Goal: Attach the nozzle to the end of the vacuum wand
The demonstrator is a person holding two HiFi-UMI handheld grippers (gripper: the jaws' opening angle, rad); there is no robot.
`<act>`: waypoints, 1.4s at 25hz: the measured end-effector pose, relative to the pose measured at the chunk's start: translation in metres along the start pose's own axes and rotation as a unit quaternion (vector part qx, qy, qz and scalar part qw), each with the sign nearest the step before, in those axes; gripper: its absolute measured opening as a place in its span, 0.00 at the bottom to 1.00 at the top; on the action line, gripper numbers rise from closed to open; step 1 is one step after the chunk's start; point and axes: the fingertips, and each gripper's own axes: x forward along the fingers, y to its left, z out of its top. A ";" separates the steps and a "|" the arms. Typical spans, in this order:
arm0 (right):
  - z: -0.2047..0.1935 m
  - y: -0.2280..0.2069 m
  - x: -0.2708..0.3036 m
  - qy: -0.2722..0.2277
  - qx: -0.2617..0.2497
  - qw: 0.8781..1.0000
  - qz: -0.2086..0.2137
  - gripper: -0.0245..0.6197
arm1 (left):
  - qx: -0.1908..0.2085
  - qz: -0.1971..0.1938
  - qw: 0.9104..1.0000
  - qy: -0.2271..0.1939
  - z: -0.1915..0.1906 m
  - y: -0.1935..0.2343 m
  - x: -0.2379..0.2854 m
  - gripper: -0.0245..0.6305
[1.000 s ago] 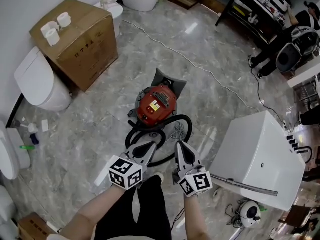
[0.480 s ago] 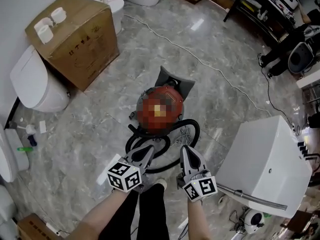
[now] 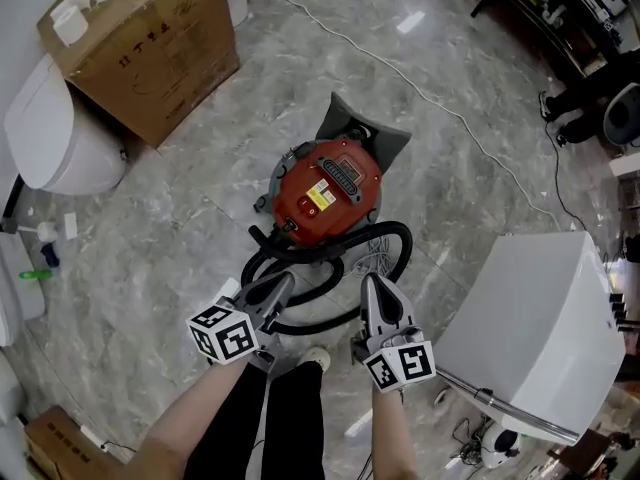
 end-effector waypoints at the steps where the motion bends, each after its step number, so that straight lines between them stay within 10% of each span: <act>1: -0.007 -0.004 0.003 0.003 0.001 1.000 0.000 0.06 | -0.017 0.002 1.000 -0.001 -0.005 0.011 0.003 0.05; 11: -0.087 -0.036 0.039 0.019 0.019 1.000 0.006 0.06 | -0.176 -0.028 0.984 -0.024 -0.062 0.096 0.046 0.07; 13: -0.098 -0.036 0.039 0.013 0.032 0.999 0.006 0.06 | -0.214 -0.025 0.976 -0.037 -0.067 0.113 0.052 0.20; 19: -0.121 -0.029 0.032 -0.001 0.060 0.998 0.012 0.06 | -0.378 -0.022 0.922 -0.085 -0.090 0.158 0.068 0.56; 27: -0.114 -0.040 0.024 -0.031 0.071 0.997 0.008 0.06 | -0.487 -0.004 0.864 -0.130 -0.104 0.198 0.099 0.61; 31: -0.111 -0.048 0.018 -0.035 0.076 0.997 -0.001 0.06 | -0.510 0.011 0.849 -0.140 -0.099 0.218 0.111 0.61; 35: -0.112 -0.053 0.009 -0.037 0.084 0.996 -0.012 0.06 | -0.505 0.007 0.854 -0.127 -0.091 0.221 0.124 0.60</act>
